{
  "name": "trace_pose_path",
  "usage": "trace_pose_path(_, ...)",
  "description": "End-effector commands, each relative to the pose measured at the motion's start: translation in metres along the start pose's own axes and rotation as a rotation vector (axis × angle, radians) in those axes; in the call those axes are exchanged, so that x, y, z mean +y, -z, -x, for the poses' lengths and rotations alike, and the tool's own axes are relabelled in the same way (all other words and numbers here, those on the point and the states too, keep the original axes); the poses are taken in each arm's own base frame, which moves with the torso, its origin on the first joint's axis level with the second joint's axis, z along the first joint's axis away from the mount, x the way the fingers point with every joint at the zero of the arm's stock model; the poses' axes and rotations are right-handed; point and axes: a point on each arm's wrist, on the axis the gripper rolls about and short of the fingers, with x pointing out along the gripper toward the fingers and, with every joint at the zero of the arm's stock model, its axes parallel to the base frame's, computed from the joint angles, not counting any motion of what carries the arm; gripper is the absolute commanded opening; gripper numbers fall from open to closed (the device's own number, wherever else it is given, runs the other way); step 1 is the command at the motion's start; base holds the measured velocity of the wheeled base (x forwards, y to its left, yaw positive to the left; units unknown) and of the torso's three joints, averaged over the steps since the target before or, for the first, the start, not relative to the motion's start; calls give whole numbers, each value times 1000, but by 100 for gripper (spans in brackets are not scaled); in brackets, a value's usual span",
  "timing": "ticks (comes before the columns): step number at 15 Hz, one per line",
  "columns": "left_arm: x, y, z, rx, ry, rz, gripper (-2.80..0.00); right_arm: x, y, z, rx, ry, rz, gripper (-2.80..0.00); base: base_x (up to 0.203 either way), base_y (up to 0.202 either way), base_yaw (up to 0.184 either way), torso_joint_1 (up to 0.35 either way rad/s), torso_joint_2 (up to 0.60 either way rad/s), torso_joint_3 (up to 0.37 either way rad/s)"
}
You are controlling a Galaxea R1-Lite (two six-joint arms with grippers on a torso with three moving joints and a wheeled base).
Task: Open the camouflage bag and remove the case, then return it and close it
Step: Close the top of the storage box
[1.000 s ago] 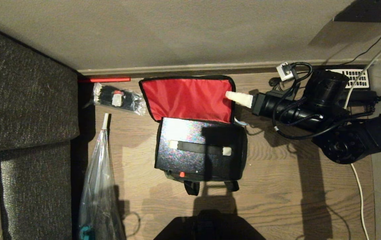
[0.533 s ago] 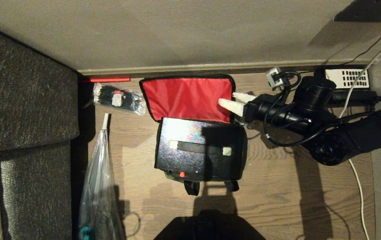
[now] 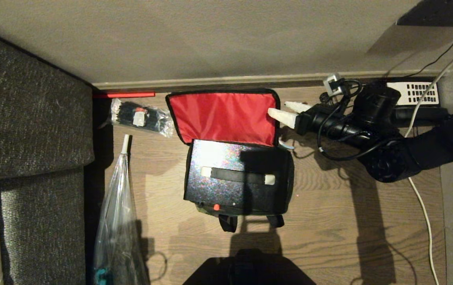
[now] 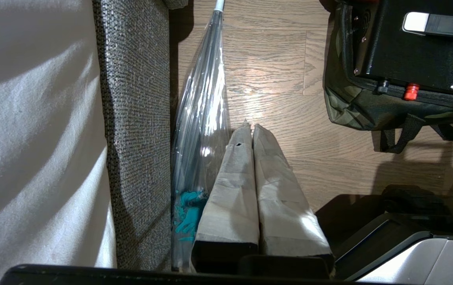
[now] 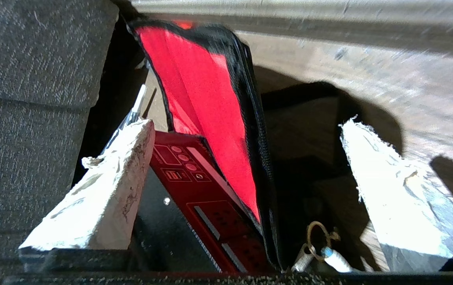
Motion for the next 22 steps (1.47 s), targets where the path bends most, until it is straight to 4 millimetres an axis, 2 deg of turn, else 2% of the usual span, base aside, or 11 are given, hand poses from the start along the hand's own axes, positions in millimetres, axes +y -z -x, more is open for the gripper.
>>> trace_pose_path(1,0,1,0,3,-1,0,-280,-7,10,-9,-7,-9,-13,0,0,0,0,0,0,0)
trace_pose_path(2,0,1,0,3,-1,0,-280,-9,13,-15,-19,-19,-25,0,0,0,0,0,0,0)
trace_pose_path(3,0,1,0,2,-1,0,-280,-10,20,-17,-22,-22,-29,-280,0,0,0,0,0,0)
trace_pose_path(7,0,1,0,1,-1,0,-280,-15,29,-24,-43,-29,-15,-280,0,0,0,0,0,0)
trace_pose_path(10,0,1,0,1,-1,0,-280,-13,28,-25,-56,-56,0,-280,0,0,0,0,0,0)
trace_pose_path(16,0,1,0,3,-1,0,-280,-3,5,-16,-86,-112,32,-280,0,0,0,0,0,0)
trace_pose_path(19,0,1,0,3,-1,0,-280,15,-21,5,-94,-166,56,-280,0,0,0,0,0,0)
trace_pose_path(22,0,1,0,3,-1,0,-280,25,-26,17,-102,-182,69,-280,0,0,0,0,0,0)
